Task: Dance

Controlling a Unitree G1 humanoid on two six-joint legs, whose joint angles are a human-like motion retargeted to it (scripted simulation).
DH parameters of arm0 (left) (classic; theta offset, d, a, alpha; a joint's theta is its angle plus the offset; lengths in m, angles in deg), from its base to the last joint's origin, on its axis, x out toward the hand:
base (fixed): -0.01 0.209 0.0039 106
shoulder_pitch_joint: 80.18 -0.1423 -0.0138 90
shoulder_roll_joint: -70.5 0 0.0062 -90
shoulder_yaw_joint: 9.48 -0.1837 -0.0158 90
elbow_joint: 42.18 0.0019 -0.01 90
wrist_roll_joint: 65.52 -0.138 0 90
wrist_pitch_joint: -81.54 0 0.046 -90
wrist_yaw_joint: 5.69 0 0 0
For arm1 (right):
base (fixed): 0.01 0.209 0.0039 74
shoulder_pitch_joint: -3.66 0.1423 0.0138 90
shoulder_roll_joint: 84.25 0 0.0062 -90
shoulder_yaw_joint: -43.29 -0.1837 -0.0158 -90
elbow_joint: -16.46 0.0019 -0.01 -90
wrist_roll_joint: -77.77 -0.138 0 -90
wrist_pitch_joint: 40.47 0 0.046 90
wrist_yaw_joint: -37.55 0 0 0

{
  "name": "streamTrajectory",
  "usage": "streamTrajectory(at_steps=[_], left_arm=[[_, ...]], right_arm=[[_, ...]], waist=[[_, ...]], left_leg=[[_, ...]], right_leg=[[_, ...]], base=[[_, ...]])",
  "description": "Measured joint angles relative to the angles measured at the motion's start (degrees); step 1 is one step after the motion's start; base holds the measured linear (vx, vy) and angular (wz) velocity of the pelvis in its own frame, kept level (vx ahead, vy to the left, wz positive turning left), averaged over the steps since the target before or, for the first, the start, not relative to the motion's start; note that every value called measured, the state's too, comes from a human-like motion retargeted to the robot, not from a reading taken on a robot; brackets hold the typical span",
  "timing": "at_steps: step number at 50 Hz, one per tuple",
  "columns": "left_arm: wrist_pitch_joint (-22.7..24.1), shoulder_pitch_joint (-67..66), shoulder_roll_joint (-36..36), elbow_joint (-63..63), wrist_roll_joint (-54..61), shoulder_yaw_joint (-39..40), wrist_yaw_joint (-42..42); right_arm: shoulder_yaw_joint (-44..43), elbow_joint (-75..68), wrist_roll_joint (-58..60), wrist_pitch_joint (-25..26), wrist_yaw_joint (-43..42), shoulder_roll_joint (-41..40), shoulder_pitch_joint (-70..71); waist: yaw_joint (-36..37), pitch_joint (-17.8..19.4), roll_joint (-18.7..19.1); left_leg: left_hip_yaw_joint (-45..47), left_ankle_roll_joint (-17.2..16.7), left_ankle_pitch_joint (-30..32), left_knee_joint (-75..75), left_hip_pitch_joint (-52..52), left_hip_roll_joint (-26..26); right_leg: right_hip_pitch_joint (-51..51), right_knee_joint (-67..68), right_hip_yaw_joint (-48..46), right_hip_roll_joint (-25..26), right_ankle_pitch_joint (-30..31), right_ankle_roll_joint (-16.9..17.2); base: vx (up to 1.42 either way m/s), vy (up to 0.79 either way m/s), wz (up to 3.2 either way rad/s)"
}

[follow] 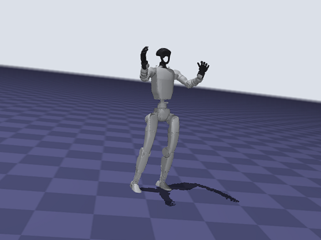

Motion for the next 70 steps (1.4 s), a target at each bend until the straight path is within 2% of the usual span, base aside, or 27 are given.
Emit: streamTrajectory(at_steps=[3, 5, 8, 11, 13, 15, 17, 18, 20, 22, 24, 28, 30, 32, 37, 39, 40, 42, 44, 46, 48, 53, 57, 63, 65, 68, 70], left_arm=[[-3.69, -6.71, 11.61, 12.49, -2.38, 12.69, 7.59], [-9.45, -9.43, 19.56, 20.96, -7.39, 20.45, 12.74], [-21.53, -11.92, 29.93, 34.84, -12.49, 30.78, 22.08], [-28.19, -13.44, 37.71, 47.66, -11.06, 40.61, 31.39], [-28.54, -13.57, 40.74, 52.62, -8.01, 47.46, 38.66], [-21.6, -12.57, 40.75, 51.38, -5.34, 52.66, 41.67], [-9.73, -13.63, 38.4, 45.8, -0.67, 51.48, 39.56], [-5.59, -14.6, 36.98, 42.27, 1.38, 49.51, 38.7], [-2.41, -15.0, 30.91, 30.55, 5.45, 43.74, 31.92], [-6.37, -12.64, 21.06, 11.66, 12.32, 35.32, 16.67], [-10.34, -9.48, 11.12, -3.66, 18.41, 26.66, 3.43], [-14.55, -2.75, -7.37, -21.45, 25.42, 4.73, -11.38], [-15.03, -0.06, -16.86, -24.63, 27.74, -6.14, -15.49], [-15.0, 1.65, -26.37, -23.25, 28.7, -12.74, -21.0], [-15.78, 1.78, -41.23, -18.34, 28.75, -20.15, -31.51], [-15.47, 1.61, -42.94, -18.27, 27.41, -20.92, -34.5], [-15.4, 1.52, -43.39, -18.41, 26.74, -20.77, -35.87], [-13.43, 2.1, -41.99, -18.39, 27.7, -19.95, -36.31], [-8.9, 3.57, -40.07, -18.33, 31.3, -19.96, -31.37], [-5.06, 5.88, -38.39, -18.54, 34.4, -19.32, -26.88], [-4.21, 9.03, -36.62, -18.61, 34.77, -18.72, -26.2], [-9.28, 15.55, -31.44, -19.27, 33.92, -18.82, -31.82], [-10.42, 12.58, -29.99, -20.8, 33.92, -20.34, -33.3], [-4.18, 3.87, -33.24, -18.29, 40.75, -23.56, -24.12], [-4.58, 4.39, -32.74, -15.48, 43.92, -22.52, -23.44], [-4.85, 6.52, -26.66, -9.74, 44.68, -21.91, -21.47], [-3.01, 8.83, -19.86, -3.76, 43.18, -20.15, -16.26]], right_arm=[[5.23, 18.72, -7.66, 0.42, 17.35, -9.46, -5.9], [11.37, 28.13, -9.32, 2.78, 26.64, -15.41, -9.48], [26.45, 37.53, -7.5, 8.51, 35.42, -24.22, -12.53], [39.77, 41.89, -10.64, 11.68, 41.64, -28.67, -13.82], [46.42, 43.94, -14.22, 12.85, 44.58, -28.81, -13.57], [49.23, 46.47, -15.18, 13.53, 47.11, -25.71, -14.16], [46.84, 47.47, -13.33, 12.96, 45.04, -19.91, -15.24], [43.72, 47.21, -13.07, 12.34, 42.04, -16.48, -15.62], [34.1, 45.07, -15.47, 9.05, 31.05, -8.51, -16.91], [20.84, 40.18, -20.38, 3.8, 16.58, -0.23, -20.74], [8.03, 32.86, -18.96, 0.78, 7.48, 5.76, -24.4], [-14.65, 9.17, -2.18, 5.84, 0.35, 17.93, -29.93], [-23.12, -5.45, 6.98, 6.75, -2.61, 23.31, -31.09], [-28.96, -19.87, 14.98, 6.66, -6.17, 28.59, -31.89], [-38.39, -48.05, 22.29, 15.22, -18.6, 36.96, -31.63], [-41.02, -51.78, 19.36, 13.46, -22.97, 37.54, -31.87], [-42.43, -51.56, 17.95, 10.32, -24.75, 36.92, -31.74], [-44.0, -51.83, 18.78, 0.09, -26.91, 35.93, -32.95], [-45.48, -53.42, 20.39, -5.0, -31.86, 35.25, -34.56], [-46.87, -54.28, 21.6, -5.32, -35.07, 34.28, -35.52], [-47.12, -54.55, 21.47, -5.6, -34.06, 33.92, -36.9], [-47.6, -53.53, 19.63, -4.28, -30.3, 35.27, -40.07], [-48.36, -53.31, 21.23, -3.88, -30.54, 35.5, -41.76], [-50.87, -54.85, 21.57, -4.78, -30.91, 31.94, -42.01], [-51.6, -54.13, 21.59, -6.47, -32.01, 31.4, -40.75], [-49.63, -49.82, 20.1, -11.38, -34.43, 29.95, -36.88], [-44.61, -43.96, 18.59, -14.36, -35.64, 26.36, -31.77]], waist=[[2.5, 0.32, 0.9], [3.08, 0.67, 0.9], [2.03, 0.99, 0.44], [0.51, 1.91, 0.54], [-1.26, 2.29, 0.66], [-2.36, 2.13, 1.81], [-3.02, 2.38, 3.45], [-3.55, 2.59, 3.56], [-3.56, 2.97, 2.82], [-2.14, 2.98, 0.97], [-2.21, 2.18, -0.69], [-2.49, 1.28, -3.73], [-2.26, 1.71, -4.99], [-2.52, 1.86, -5.8], [-0.1, 1.19, -4.38], [2.24, 1.28, -4.19], [3.57, 1.64, -4.26], [4.73, 3.71, -4.64], [5.19, 4.83, -4.48], [5.52, 4.16, -4.2], [4.9, 2.91, -4.09], [0.22, -0.26, -3.8], [-2.59, -0.68, -2.87], [5.44, 1.84, -1.85], [8.33, 2.3, -2.38], [11.11, 2.58, -1.61], [13.14, 2.23, -1.02]], left_leg=[[1.23, -0.37, -1.81, 2.73, 0.58, 0.18], [1.73, -0.46, -3.81, 6.07, 0.16, 1.09], [0.51, -0.5, -8.66, 14.84, -3.29, 2.92], [-2.06, -0.72, -13.96, 25.57, -8.63, 4.98], [-4.59, -0.34, -16.94, 32.15, -12.54, 6.32], [-6.78, -0.3, -18.57, 36.11, -15.51, 9.08], [-7.92, -0.48, -19.06, 36.91, -16.52, 10.37], [-8.23, -0.6, -18.69, 36.18, -16.29, 9.79], [-9.57, -0.92, -16.27, 32.15, -15.62, 6.67], [-10.66, -0.43, -12.17, 25.17, -14.46, 2.36], [-11.19, -0.14, -8.14, 18.05, -12.83, -0.09], [-12.32, -0.47, -1.75, 7.21, -8.94, -1.75], [-12.68, -0.51, 0.68, 3.62, -7.2, -1.99], [-12.17, -0.32, 2.71, 0.82, -6.07, -1.53], [-6.93, -0.89, 6.25, -4.07, -4.61, 2.33], [-5.06, -0.51, 6.08, -5.16, -3.41, 1.63], [-4.28, -0.08, 5.8, -5.55, -2.56, 0.79], [-3.41, 0.81, 5.27, -5.58, -0.34, -0.77], [-3.31, 1.21, 4.97, -5.33, 1.43, -1.29], [-3.37, 1.92, 5.02, -4.99, 1.36, -1.14], [-3.26, 2.6, 5.2, -4.52, -0.01, -0.78], [-5.18, 2.34, 4.74, -1.74, -4.84, -0.42], [-8.23, 2.15, 4.52, 0.04, -7.12, -0.15], [-4.38, 0.89, 5.3, -4.2, -2.46, 2.47], [-3.05, 0.5, 4.74, -5.35, -0.7, 1.14], [-3.14, 0.29, 4.53, -5.61, 0.65, 0.88], [-2.45, 1.1, 4.47, -5.25, 0.69, 1.26]], right_leg=[[1.69, -3.13, 0.91, -0.48, 1.19, -0.44], [3.25, -5.37, 0.62, -0.45, 1.9, -0.74], [5.07, -7.72, 0.14, -0.2, 1.68, -0.32], [5.94, -8.66, 0.81, 0.86, 0.67, 0.95], [6.0, -8.71, 1.59, 2.6, -0.32, 2.07], [5.8, -8.83, 1.54, 6.08, -1.06, 2.25], [5.92, -9.07, 0.84, 7.84, -1.22, 2.25], [6.04, -9.2, 0.8, 7.69, -1.0, 2.25], [5.8, -9.1, -0.44, 5.91, -0.79, 2.25], [4.95, -8.52, -2.86, 2.76, -0.75, 2.25], [4.37, -7.78, -6.04, 0.3, -0.84, 1.92], [4.73, -5.37, -11.16, -1.99, -1.86, 0.99], [5.18, -3.57, -12.43, -2.69, -2.71, 1.17], [4.63, -0.97, -12.54, -2.7, -3.79, 1.67], [-1.07, 8.71, -9.24, 0.74, -7.03, 2.25], [-3.5, 13.14, -6.52, 1.21, -8.6, 2.25], [-4.43, 15.32, -4.88, 1.24, -9.42, 2.25], [-4.53, 18.37, -2.12, 1.24, -10.57, 2.04], [-3.3, 18.47, -1.64, 1.04, -10.43, 1.34], [-1.93, 15.49, -2.41, 0.57, -9.11, 1.17], [-0.9, 11.05, -3.38, -0.02, -7.22, 1.44], [1.05, 1.7, -6.57, -1.91, -3.29, 1.74], [2.17, -0.75, -8.34, -0.87, -2.39, 2.25], [-2.07, 10.99, -6.21, 2.78, -7.57, 2.25], [-3.38, 15.64, -4.61, 2.36, -9.77, 2.25], [-3.56, 17.54, -1.18, 3.81, -10.52, 2.25], [-2.94, 15.46, -0.11, 3.74, -9.47, 2.25]], base=[[-0.18, 0.2, -0.25], [-0.28, -0.02, 0.09], [-0.3, -0.04, 0.33], [-0.37, 0.01, 0.69], [-0.33, -0.08, 0.78], [-0.17, -0.14, 0.44], [-0.07, 0.01, 0.1], [-0.07, 0.06, 0.18], [-0.11, 0.04, 0.46], [-0.09, 0.01, 0.9], [0.02, -0.1, 1.02], [0.36, -0.28, 0.79], [0.45, -0.29, 0.53], [0.28, -0.24, 0.32], [0.32, -0.17, -0.49], [0.26, 0.08, -1.03], [0.23, 0.14, -0.88], [0.2, 0.1, -0.59], [0.25, 0.08, -0.35], [0.11, 0.03, -0.22], [-0.03, -0.01, 0.05], [0.02, 0.03, 0.42], [0.03, -0.04, 0.5], [-0.04, -0.05, -0.61], [-0.06, 0.14, -0.5], [-0.07, 0.03, -0.11], [-0.26, 0.04, -0.17]])
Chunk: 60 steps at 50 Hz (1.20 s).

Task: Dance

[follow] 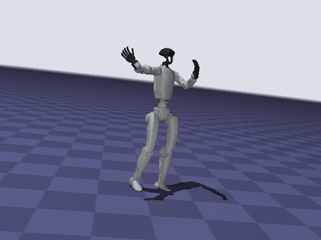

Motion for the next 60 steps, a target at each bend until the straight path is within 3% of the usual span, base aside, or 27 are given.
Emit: streamTrajectory(at_steps=[3, 6, 9, 13, 15, 20, 23, 29, 30, 32, 35, 38, 40, 43, 45, 47, 50, 53, 56, 58, 60], left_arm=[[2.95, 2.57, 15.41, 13.69, -11.17, 7.28, 12.06], [0.48, 0.57, 33.24, 22.99, -25.59, 18.12, 21.55], [-4.99, -2.18, 48.32, 31.81, -42.39, 28.9, 29.43], [-16.34, -5.15, 63.89, 42.04, -59.82, 41.79, 43.26], [-20.74, -6.9, 69.25, 48.84, -62.91, 48.37, 51.63], [-21.15, -15.38, 79.56, 67.43, -55.89, 62.08, 71.01], [-14.19, -20.89, 80.05, 69.26, -50.14, 70.79, 74.39], [-4.0, -26.67, 71.53, 62.5, -51.53, 82.04, 81.29], [-2.07, -26.65, 68.56, 59.15, -52.35, 82.62, 80.83], [0.39, -25.7, 60.58, 48.33, -50.47, 79.16, 72.19], [-0.64, -22.27, 46.25, 22.98, -35.51, 65.27, 46.61], [-9.46, -18.34, 32.61, -3.68, -19.18, 49.28, 21.97], [-15.42, -14.31, 23.03, -15.23, -16.08, 38.69, 13.51], [-18.83, -9.2, 12.86, -26.94, -14.92, 21.92, 5.77], [-17.88, -6.3, 4.67, -29.31, -17.35, 11.37, 2.13], [-15.48, -4.39, -2.48, -27.47, -18.71, 5.94, -3.98], [-11.5, -2.77, -11.2, -21.59, -20.59, 0.51, -10.47], [-11.47, -1.77, -17.71, -16.09, -19.49, -2.53, -14.87], [-12.77, 0.62, -19.89, -13.76, -17.62, -1.94, -19.07], [-12.31, 2.5, -17.77, -14.04, -16.32, -0.17, -19.71], [-10.68, 3.13, -13.78, -14.36, -16.25, 1.55, -17.4]], right_arm=[[23.79, 13.69, -2.79, 1.1, 0.19, -12.97, 20.92], [45.35, 22.54, -4.94, 4.43, 6.49, -27.56, 39.2], [56.92, 32.13, -10.15, 11.0, 23.39, -43.56, 45.95], [64.74, 46.6, -21.21, 16.88, 55.92, -62.67, 44.14], [69.74, 51.6, -31.49, 21.83, 69.4, -69.84, 41.4], [87.78, 61.85, -56.52, 32.2, 85.32, -79.57, 29.33], [94.59, 66.35, -64.6, 34.89, 87.53, -80.22, 24.66], [99.78, 75.32, -76.54, 34.63, 82.39, -73.49, 20.81], [98.77, 76.06, -78.4, 33.87, 80.73, -71.43, 20.63], [93.5, 76.8, -81.45, 31.01, 75.5, -63.99, 21.28], [79.63, 76.15, -78.85, 23.51, 65.49, -46.22, 21.12], [61.97, 69.26, -65.21, 16.91, 56.41, -28.7, 16.06], [50.57, 60.83, -55.16, 14.46, 50.39, -18.99, 11.75], [33.99, 43.44, -39.62, 13.56, 42.8, -9.67, 6.76], [25.57, 31.73, -28.45, 12.66, 39.46, -4.62, 4.18], [19.68, 20.32, -16.77, 11.54, 34.43, 0.37, 2.06], [13.34, 2.92, -3.72, 14.71, 23.02, 7.15, 1.15], [9.87, -10.22, -4.07, 18.61, 14.53, 11.54, 0.71], [5.84, -9.92, -8.92, 11.17, 12.46, 10.62, 2.44], [4.85, -10.18, -11.89, 6.1, 12.59, 10.49, 1.83], [3.54, -9.45, -12.16, 4.22, 10.92, 9.29, 2.1]], waist=[[-2.96, -1.1, 0.19], [-6.33, -4.03, 2.67], [-7.97, -4.74, 4.44], [-7.14, -0.95, 4.41], [-6.66, -0.13, 3.91], [-6.88, -1.31, 1.65], [-8.21, -0.53, 1.56], [-8.49, 1.88, 3.63], [-9.33, 1.94, 3.76], [-10.52, 1.4, 3.98], [-9.84, 1.09, 3.02], [-10.61, 1.57, 1.37], [-12.99, 2.31, -0.03], [-15.97, 3.16, -1.67], [-17.8, 3.22, -2.98], [-18.32, 2.18, -3.51], [-17.43, -0.1, -2.95], [-14.99, -2.26, -2.51], [-12.18, -2.22, -2.69], [-9.85, -1.31, -2.18], [-7.58, -0.47, -1.03]], left_leg=[[0.19, 0.69, -0.57, 1.23, -1.0, -0.06], [1.72, -0.46, -1.96, 2.72, -2.35, 1.06], [2.99, -1.1, -3.59, 4.25, -2.15, 2.06], [4.14, -1.42, -5.73, 6.09, 0.89, 2.97], [4.56, -1.7, -7.35, 8.14, 0.83, 3.85], [3.26, -3.2, -14.29, 21.04, -5.4, 6.54], [-1.24, -3.76, -18.21, 31.22, -10.76, 7.21], [-4.29, -2.8, -21.06, 37.73, -12.78, 7.22], [-3.95, -2.81, -20.66, 35.89, -11.8, 6.8], [-4.19, -3.01, -17.55, 29.55, -9.91, 5.24], [-4.88, -3.36, -11.19, 19.28, -7.61, 2.85], [-4.81, -3.71, -6.03, 10.71, -5.14, 2.33], [-5.96, -3.48, -3.35, 6.88, -4.04, 1.07], [-8.24, -3.51, -0.82, 3.69, -3.19, 0.1], [-9.33, -3.86, 0.22, 2.64, -3.13, 0.1], [-9.39, -3.68, 0.97, 1.97, -3.86, 0.32], [-8.36, -3.57, 1.59, 1.4, -6.31, 1.9], [-6.73, -3.71, 1.65, 0.65, -7.24, 2.34], [-4.55, -4.0, 0.89, -0.23, -6.02, 0.96], [-3.3, -4.05, 0.58, -0.52, -4.24, 0.38], [-3.36, -3.44, 0.63, -0.28, -2.46, 0.01]], right_leg=[[0.64, -5.81, 1.03, -0.97, 3.34, -0.56], [1.69, -12.65, 0.05, -1.96, 6.35, -1.25], [3.71, -18.0, -1.32, -1.78, 8.51, -2.56], [6.64, -21.24, 0.6, -0.15, 10.09, -3.97], [6.83, -21.98, 1.33, 0.26, 10.51, -4.19], [6.98, -24.65, 2.14, 0.82, 11.25, -4.93], [6.91, -24.4, 2.58, 1.59, 10.19, -4.65], [8.98, -24.09, 1.69, 2.68, 9.13, -2.72], [9.19, -24.17, 1.51, 2.62, 9.37, -2.84], [9.19, -24.33, -0.2, 2.14, 9.55, -3.34], [7.92, -23.02, -2.34, 0.73, 9.26, -4.05], [6.92, -20.02, -4.64, -0.65, 7.73, -3.64], [7.29, -18.32, -7.79, -1.94, 6.46, -3.71], [8.9, -16.67, -11.3, -3.11, 4.99, -2.86], [9.43, -15.54, -12.4, -3.68, 4.44, -2.02], [8.36, -13.76, -12.04, -3.92, 3.7, -0.95], [4.09, -9.64, -10.2, -2.7, 1.74, 0.0], [-0.65, -3.4, -7.16, -1.02, -0.96, 0.0], [-3.56, 2.87, -4.24, -0.59, -3.97, 0.0], [-3.59, 5.29, -2.0, 0.1, -4.89, -0.25], [-2.07, 4.71, -0.77, 0.44, -4.02, -0.79]], base=[[-0.47, 0.25, -0.1], [-0.45, 0.3, -0.3], [-0.36, 0.12, -0.41], [-0.39, -0.06, -0.6], [-0.34, -0.08, -0.57], [-0.18, -0.03, -0.14], [-0.2, -0.02, 0.53], [-0.06, -0.05, 0.12], [0.13, -0.05, 0.15], [0.08, -0.04, 0.26], [0.11, -0.22, 0.52], [0.22, -0.33, 1.13], [0.32, -0.3, 1.63], [0.32, -0.29, 1.42], [0.48, -0.22, 0.82], [0.36, -0.09, 0.09], [0.28, -0.06, -0.67], [0.28, -0.01, -0.93], [0.15, 0.11, -0.72], [0.15, 0.21, -0.39], [0.18, 0.12, -0.23]])
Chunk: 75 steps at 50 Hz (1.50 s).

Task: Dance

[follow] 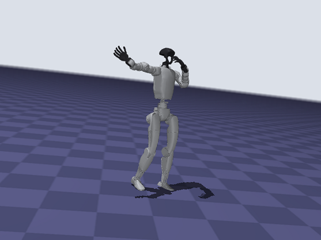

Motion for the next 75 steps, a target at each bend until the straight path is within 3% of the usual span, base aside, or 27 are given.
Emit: streamTrajectory(at_steps=[3, 5, 7, 10, 14, 17, 20, 23, 24, 25, 28, 30, 34, 38, 42, 45, 50, 53, 55, 59, 61, 64, 68, 71, 75], left_arm=[[4.84, -1.0, 12.38, 0.7, -4.36, 2.44, 11.83], [8.29, -3.14, 24.98, 3.45, -10.37, 5.7, 23.49], [8.25, -6.34, 39.64, 8.42, -14.63, 11.62, 32.83], [6.93, -14.84, 57.67, 19.67, -23.01, 24.14, 43.36], [-0.93, -21.53, 73.61, 37.62, -38.58, 43.1, 46.84], [-8.17, -24.65, 81.89, 50.26, -48.85, 53.5, 54.33], [-13.11, -27.26, 87.08, 66.16, -53.77, 59.96, 65.06], [-20.53, -29.32, 90.54, 81.54, -54.03, 64.77, 74.78], [-21.13, -29.42, 90.68, 83.3, -53.47, 67.18, 77.74], [-20.77, -29.26, 90.41, 83.75, -52.82, 69.87, 80.59], [-8.19, -33.05, 88.85, 84.41, -49.39, 72.14, 83.4], [-5.02, -34.19, 88.14, 84.12, -49.9, 74.0, 88.37], [-3.86, -33.83, 87.45, 82.34, -51.05, 74.58, 88.89], [-5.16, -32.74, 87.8, 80.46, -52.08, 71.88, 88.88], [-5.99, -32.65, 87.12, 80.85, -52.76, 70.32, 88.77], [-6.52, -32.8, 83.31, 81.71, -50.25, 70.56, 89.13], [-1.88, -26.75, 70.0, 83.19, -42.86, 70.81, 93.48], [5.38, -18.7, 62.08, 83.95, -38.7, 68.23, 96.43], [7.23, -13.72, 56.37, 84.32, -39.74, 62.29, 95.55], [-1.44, -3.28, 41.26, 83.53, -43.9, 51.6, 93.79], [-2.29, 2.03, 33.36, 81.78, -45.32, 49.36, 92.08], [1.35, 9.01, 22.07, 78.6, -46.26, 48.56, 85.21], [3.74, 14.83, 8.78, 74.04, -42.6, 47.05, 69.77], [3.84, 17.95, -0.22, 70.86, -42.59, 44.52, 61.81], [2.93, 20.11, -10.24, 65.28, -44.04, 39.19, 51.4]], right_arm=[[1.82, 10.08, -0.34, -3.08, -0.11, -6.66, 2.18], [8.88, 22.95, -4.96, -4.17, 1.41, -14.85, 6.82], [18.74, 36.56, -8.4, -4.33, 6.18, -22.15, 12.79], [35.63, 58.74, -16.6, 3.24, 17.59, -33.27, 20.55], [49.99, 79.78, -27.45, 15.45, 38.63, -48.03, 23.8], [61.41, 87.55, -34.65, 23.17, 51.82, -58.76, 23.3], [73.91, 89.98, -40.04, 28.96, 61.27, -67.37, 20.31], [84.31, 91.59, -45.02, 34.41, 66.87, -74.04, 16.61], [86.46, 92.31, -46.37, 35.2, 67.87, -75.8, 15.41], [88.18, 93.01, -47.59, 35.56, 68.64, -77.44, 14.23], [91.61, 94.39, -50.14, 34.26, 67.68, -79.83, 11.3], [92.22, 94.8, -51.19, 33.16, 66.64, -80.74, 10.11], [92.21, 96.79, -50.4, 30.0, 63.61, -79.22, 12.82], [90.49, 100.41, -46.39, 29.66, 62.74, -72.98, 17.87], [90.68, 104.35, -40.94, 29.06, 62.83, -70.15, 17.1], [91.07, 104.99, -36.64, 25.31, 62.83, -70.9, 11.79], [86.55, 94.21, -30.31, 18.13, 63.12, -76.86, -2.47], [77.67, 79.14, -36.71, 16.59, 59.57, -78.39, -5.2], [70.93, 66.26, -41.62, 17.44, 58.24, -77.98, -2.18], [60.5, 42.73, -34.38, 13.86, 47.66, -75.65, 9.06], [56.66, 33.47, -26.88, 10.93, 40.95, -72.5, 16.88], [53.41, 20.59, -12.27, 10.43, 29.3, -66.96, 29.16], [49.02, 2.67, 6.8, 15.16, 16.32, -62.01, 43.58], [45.82, -1.7, 8.26, 19.78, 6.81, -59.32, 48.48], [45.05, -1.7, 7.92, 14.74, 2.07, -55.88, 51.14]], waist=[[1.87, 1.12, 1.72], [0.73, 1.0, 2.01], [0.0, 0.17, 2.78], [0.18, -1.26, 5.53], [1.37, 0.77, 7.38], [2.29, 1.29, 7.01], [3.29, 0.56, 7.72], [3.39, 1.32, 9.37], [3.58, 1.66, 9.69], [3.88, 1.97, 9.91], [4.34, 3.12, 11.23], [4.51, 3.44, 10.52], [4.12, 2.71, 7.85], [3.17, 2.48, 8.19], [2.78, 2.7, 8.07], [1.6, 2.93, 6.86], [-0.02, 4.0, 6.03], [-2.0, 4.74, 6.25], [-3.72, 3.85, 5.44], [-6.75, 0.1, 1.91], [-8.84, -0.5, 0.63], [-11.57, 0.09, 0.06], [-14.02, -0.52, 0.69], [-14.9, -0.34, 0.44], [-13.05, 0.04, -0.51]], left_leg=[[0.6, 2.2, 0.18, 0.9, 0.69, 0.24], [0.26, 2.74, -0.56, 2.1, -0.15, 0.39], [0.31, 2.48, -2.1, 3.84, -1.14, 0.55], [1.59, 2.54, -5.01, 7.43, -1.8, 1.61], [3.97, 2.54, -8.33, 12.33, -0.01, 2.76], [3.5, 1.98, -11.79, 18.67, -2.0, 3.13], [2.27, 0.94, -16.06, 28.39, -6.92, 4.6], [-0.4, -0.13, -19.32, 38.15, -11.83, 5.96], [-1.13, -0.09, -20.12, 39.74, -12.58, 5.84], [-1.81, 0.05, -20.81, 40.69, -13.03, 5.52], [-1.19, 1.17, -21.55, 37.67, -10.13, 5.41], [-1.15, 1.02, -18.91, 32.5, -7.53, 4.11], [-0.93, 0.14, -12.7, 20.14, -4.05, 2.22], [0.82, 0.88, -8.86, 11.06, -0.59, 2.69], [1.17, 1.15, -8.94, 10.47, 0.0, 2.8], [-0.1, 1.13, -11.3, 15.39, -2.84, 1.97], [-3.71, 1.2, -18.12, 31.36, -10.34, -0.09], [-5.67, 1.88, -19.25, 34.77, -10.79, -0.05], [-6.23, 1.79, -17.75, 32.96, -10.4, -0.19], [-4.86, 1.5, -11.35, 21.97, -8.57, -1.2], [-4.27, 1.1, -8.3, 16.04, -7.07, -0.97], [-2.39, 0.87, -5.1, 9.61, -4.69, -0.14], [0.92, 1.18, -2.77, 4.9, -3.09, 0.47], [1.92, 1.56, -2.01, 3.4, -2.43, 0.35], [3.47, 2.81, -1.71, 2.25, -1.68, -0.73]], right_leg=[[3.05, -6.03, -0.43, -1.08, 3.22, -0.19], [3.9, -10.88, -1.01, -2.25, 5.79, 0.06], [4.91, -15.69, -1.86, -3.44, 8.04, -0.17], [7.1, -21.92, -1.66, -3.14, 10.98, -0.72], [10.4, -26.39, 0.71, -1.67, 13.98, -2.49], [11.44, -28.55, 0.15, -1.94, 15.07, -3.31], [11.2, -29.83, 0.58, -1.18, 15.11, -3.94], [11.58, -29.91, 0.4, -0.25, 14.06, -4.03], [11.73, -29.79, 0.24, -0.1, 13.65, -3.81], [11.9, -29.68, 0.07, 0.0, 13.24, -3.51], [13.45, -29.27, -0.52, 0.38, 12.79, -2.89], [13.97, -29.15, -0.39, 0.09, 13.08, -2.84], [11.49, -27.35, -2.22, -1.48, 13.01, -3.46], [9.39, -24.4, -3.59, -1.61, 12.07, -3.41], [9.62, -24.83, -2.23, -1.33, 12.29, -3.4], [10.17, -26.79, -2.78, -2.42, 13.37, -3.17], [13.92, -30.88, -6.06, -3.6, 13.61, -2.68], [15.62, -30.19, -5.67, -2.51, 13.17, -1.39], [15.72, -29.89, -6.42, -2.42, 13.48, -1.43], [12.55, -28.87, -7.44, -3.48, 14.1, -2.76], [10.24, -26.87, -7.35, -4.28, 13.9, -2.28], [7.75, -23.87, -7.07, -4.53, 13.24, -2.33], [4.51, -20.43, -4.6, -3.86, 12.4, -2.4], [2.53, -17.63, -3.37, -3.96, 11.76, -1.95], [-0.17, -12.88, -1.08, -3.79, 9.84, -0.99]], base=[[-0.05, 0.06, 0.02], [-0.28, 0.12, 0.19], [-0.26, 0.26, -0.24], [-0.05, 0.24, -0.84], [-0.06, 0.02, -0.73], [-0.2, -0.02, -0.25], [-0.23, 0.02, 0.11], [-0.25, 0.03, 0.3], [-0.26, 0.01, 0.31], [-0.2, 0.02, 0.28], [0.0, 0.05, 0.2], [0.05, -0.03, 0.12], [-0.08, -0.08, 0.22], [-0.03, -0.01, 0.15], [0.12, -0.02, -0.27], [0.03, 0.02, 0.24], [0.01, 0.1, 0.56], [0.11, -0.07, 0.53], [0.19, -0.03, 0.25], [0.14, 0.01, 0.02], [-0.05, -0.04, -0.02], [-0.09, -0.03, -0.31], [0.06, 0.06, -0.63], [0.04, 0.03, -0.51], [0.02, 0.02, -0.91]])
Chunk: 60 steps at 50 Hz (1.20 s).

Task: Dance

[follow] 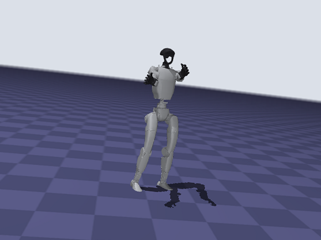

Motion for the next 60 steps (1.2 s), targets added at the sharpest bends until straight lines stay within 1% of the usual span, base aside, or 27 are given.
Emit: streamTrajectory(at_steps=[2, 5, 7, 10, 13, 15, 17, 19, 21, 23, 25, 27, 30, 32, 33, 35, 37, 38, 40, 43, 47, 50, 53, 55, 57, 60], left_arm=[[-0.86, 0.3, -3.86, -2.71, -1.18, -1.45, -5.57], [-1.77, 0.85, -8.23, -6.95, -3.3, -4.1, -14.09], [-0.14, 1.91, -10.65, -9.0, -6.12, -4.62, -19.22], [5.54, 3.12, -12.16, -11.54, -8.75, -6.85, -24.28], [12.93, 3.54, -13.49, -13.76, -11.62, -9.93, -24.46], [17.62, 4.13, -12.23, -16.01, -11.45, -13.69, -23.33], [20.3, 3.72, -10.66, -17.79, -7.78, -17.45, -23.75], [21.65, 2.34, -8.71, -19.3, -2.05, -20.91, -26.18], [22.1, 0.53, -6.2, -21.53, 4.59, -23.99, -29.48], [21.86, -1.21, -2.64, -25.66, 11.37, -26.98, -33.01], [20.71, -3.36, 1.15, -31.3, 17.45, -30.0, -35.69], [17.97, -5.98, 6.23, -39.56, 24.01, -33.76, -39.0], [13.69, -9.83, 12.96, -48.78, 31.59, -38.42, -41.5], [11.3, -11.89, 18.39, -55.01, 35.89, -40.86, -42.26], [10.46, -12.55, 20.97, -57.71, 37.61, -41.72, -42.13], [9.36, -14.04, 25.39, -62.46, 39.76, -42.81, -41.81], [8.87, -16.25, 28.99, -66.22, 40.94, -43.73, -41.85], [8.71, -17.58, 30.39, -67.78, 41.47, -44.21, -41.72], [9.0, -19.67, 32.68, -70.37, 42.43, -45.12, -41.67], [9.35, -21.19, 38.56, -74.8, 44.4, -45.86, -42.44], [9.66, -24.32, 47.36, -80.08, 46.37, -46.33, -43.18], [9.93, -27.01, 54.78, -83.91, 47.91, -46.29, -43.66], [10.48, -30.11, 60.68, -87.55, 48.53, -45.23, -44.62], [10.61, -33.04, 64.13, -89.91, 48.82, -43.73, -44.55], [11.14, -36.6, 66.37, -91.75, 48.39, -41.35, -44.52], [11.68, -41.78, 68.42, -93.57, 48.33, -36.31, -45.05]], right_arm=[[0.29, 0.01, 2.0, -0.27, -1.61, 1.81, 0.61], [0.5, 0.03, 4.3, 1.72, -3.01, 5.36, 0.99], [0.82, 0.32, 4.21, 2.98, -2.55, 8.33, 0.44], [0.34, 0.87, 5.66, 2.45, -3.11, 12.97, -1.88], [-1.13, 0.76, 6.21, 1.35, -3.7, 18.78, -5.45], [-2.17, 0.88, 5.78, 1.47, -3.16, 23.21, -7.35], [-2.76, 1.13, 5.65, 2.08, -2.08, 26.94, -8.97], [-3.34, 1.71, 6.16, 2.47, -1.14, 30.23, -10.36], [-4.27, 2.01, 6.61, 2.78, -0.84, 33.08, -11.74], [-5.61, 2.01, 6.53, 2.86, -1.57, 35.71, -13.37], [-7.22, 1.67, 5.48, 2.36, -1.79, 37.86, -15.19], [-9.46, 1.5, 3.16, 1.44, -1.35, 39.69, -16.99], [-11.85, 1.4, -0.44, -0.01, -1.04, 41.11, -19.04], [-13.19, 2.01, -1.84, -0.75, -1.14, 41.93, -19.71], [-13.64, 2.33, -2.27, -1.11, -1.01, 42.38, -19.94], [-14.8, 2.69, -2.8, -1.63, -1.26, 43.29, -20.28], [-16.01, 2.68, -2.67, -2.43, -1.85, 43.94, -20.93], [-16.68, 2.43, -2.6, -2.87, -1.97, 44.14, -21.52], [-18.06, 1.46, -2.89, -3.07, -2.1, 44.65, -23.04], [-20.44, 0.71, -3.7, -2.39, -1.7, 46.02, -25.3], [-22.64, 1.63, -3.59, -2.47, -1.24, 47.82, -28.08], [-23.8, 2.35, -3.15, -2.52, -1.15, 48.61, -29.3], [-25.18, 2.67, -3.06, -2.71, -1.42, 48.79, -29.93], [-26.2, 2.77, -3.41, -2.89, -1.31, 48.57, -30.37], [-27.11, 2.87, -3.59, -2.9, -0.95, 47.99, -30.82], [-27.91, 3.34, -3.56, -2.92, -0.87, 47.41, -31.89]], waist=[[1.46, -0.44, -0.27], [5.42, -0.76, -1.53], [7.62, -0.66, -2.49], [9.31, -0.84, -2.82], [9.26, -1.18, -1.88], [7.77, -1.64, -1.28], [5.25, -2.21, -1.03], [2.63, -2.82, -0.73], [0.72, -3.64, -0.09], [0.35, -4.32, 0.78], [1.82, -4.63, 1.49], [4.04, -4.31, 1.69], [8.32, -3.86, 2.23], [12.24, -3.31, 2.3], [14.29, -3.09, 2.17], [16.77, -2.58, 1.91], [17.84, -1.63, 1.36], [17.56, -0.82, 1.17], [16.79, -0.12, 1.54], [14.03, -0.38, 2.09], [10.78, -1.28, 2.74], [9.8, -1.11, 3.6], [10.37, -0.49, 4.03], [11.36, 0.42, 4.1], [12.95, 1.12, 4.25], [15.64, 1.95, 4.79]], left_leg=[[1.52, 0.67, -0.04, -0.67, 0.17, -0.56], [2.86, 1.01, -1.03, -1.95, 1.22, -2.1], [4.13, 0.8, -2.19, -2.09, 1.99, -2.72], [4.87, 1.22, -2.83, -1.77, 3.25, -2.58], [4.52, 3.42, -2.11, -1.3, 3.68, -1.82], [4.27, 4.22, -1.75, -0.85, 2.71, -1.11], [3.33, 3.83, -1.73, 0.19, 1.53, -0.21], [1.62, 3.14, -2.07, 1.73, 0.24, 0.56], [-0.11, 2.68, -2.53, 3.37, -1.23, 1.51], [-0.95, 2.72, -2.84, 4.6, -2.06, 2.18], [-0.87, 3.12, -2.73, 4.91, -1.88, 2.43], [0.13, 3.67, -2.19, 4.0, -0.64, 2.04], [3.84, 5.05, -1.03, 1.22, 2.11, 1.7], [6.78, 5.47, -1.31, -0.36, 3.78, 0.35], [7.11, 5.34, -1.83, -0.73, 4.1, -0.54], [6.87, 4.92, -2.56, -1.17, 4.54, -1.76], [7.26, 4.95, -2.85, -1.37, 5.62, -2.88], [6.85, 5.11, -2.72, -1.34, 6.25, -3.22], [5.87, 5.83, -2.22, -1.33, 6.61, -2.74], [5.79, 6.44, -1.63, -1.23, 4.83, -1.39], [3.11, 5.12, -2.08, 0.36, 2.3, -0.37], [1.48, 4.67, -2.74, 1.56, 1.49, -0.14], [1.3, 4.65, -2.93, 1.42, 2.0, -0.46], [1.62, 4.58, -2.85, 0.92, 2.82, -0.83], [2.65, 4.81, -2.69, 0.21, 3.78, -1.17], [4.14, 5.56, -2.51, -1.02, 5.26, -2.1]], right_leg=[[-2.59, 3.88, 2.04, 0.6, -1.74, 0.42], [-7.06, 10.7, 6.97, 2.62, -4.48, 0.32], [-8.87, 13.87, 9.21, 4.06, -5.78, -0.41], [-7.65, 12.79, 10.32, 5.31, -5.27, -0.67], [-3.86, 6.68, 8.76, 4.05, -2.92, 0.6], [-1.94, 1.79, 6.41, 2.63, -1.09, 1.31], [-0.07, -2.24, 3.65, 1.29, 0.53, 1.53], [1.61, -5.32, 1.26, 0.37, 1.76, 1.78], [2.83, -7.54, -0.77, 0.58, 2.53, 1.78], [3.55, -8.52, -1.77, 1.07, 2.9, 1.78], [3.73, -8.19, -1.28, 1.7, 2.81, 1.78], [3.3, -6.53, -0.21, 2.08, 1.79, 1.78], [1.6, -2.38, 0.86, 3.19, -1.78, 1.78], [-0.92, 3.07, 0.49, 2.24, -5.76, 1.35], [-2.14, 5.83, -0.58, 1.13, -7.48, 0.08], [-3.97, 9.86, -1.02, 0.55, -9.72, -2.24], [-3.58, 10.11, -2.98, -1.32, -6.08, -4.46], [-3.11, 9.69, -2.47, -1.42, -3.73, -5.09], [-1.5, 7.9, -3.25, -1.85, -1.5, -4.46], [1.16, 1.54, -7.23, -3.52, 1.25, -2.06], [4.32, -6.04, -11.06, -4.58, 4.8, -0.77], [5.99, -9.67, -12.26, -4.43, 7.0, -0.44], [6.58, -10.61, -13.32, -4.64, 8.23, -0.53], [6.51, -9.8, -14.31, -4.75, 8.48, -1.17], [5.94, -7.48, -15.35, -5.01, 8.17, -1.76], [3.1, -1.09, -14.54, -5.33, 7.03, -2.68]], base=[[0.06, 0.05, -1.27], [0.08, 0.04, -1.43], [0.11, 0.0, -1.03], [0.25, -0.06, -0.41], [0.13, -0.04, 0.45], [-0.1, -0.02, 0.99], [-0.05, 0.02, 1.13], [0.02, 0.02, 1.01], [0.07, -0.02, 0.72], [0.13, -0.01, 0.29], [0.15, 0.02, -0.2], [0.07, 0.07, -0.49], [0.05, 0.09, -1.01], [0.0, 0.2, -1.54], [-0.02, 0.19, -1.41], [0.03, 0.09, -0.86], [0.13, -0.06, -0.11], [0.13, -0.15, 0.4], [0.04, -0.21, 0.72], [-0.14, -0.23, 0.91], [-0.06, -0.02, 0.7], [-0.03, 0.04, 0.25], [-0.03, 0.06, 0.01], [-0.04, 0.08, -0.27], [-0.02, 0.11, -0.45], [-0.02, 0.16, -0.61]])
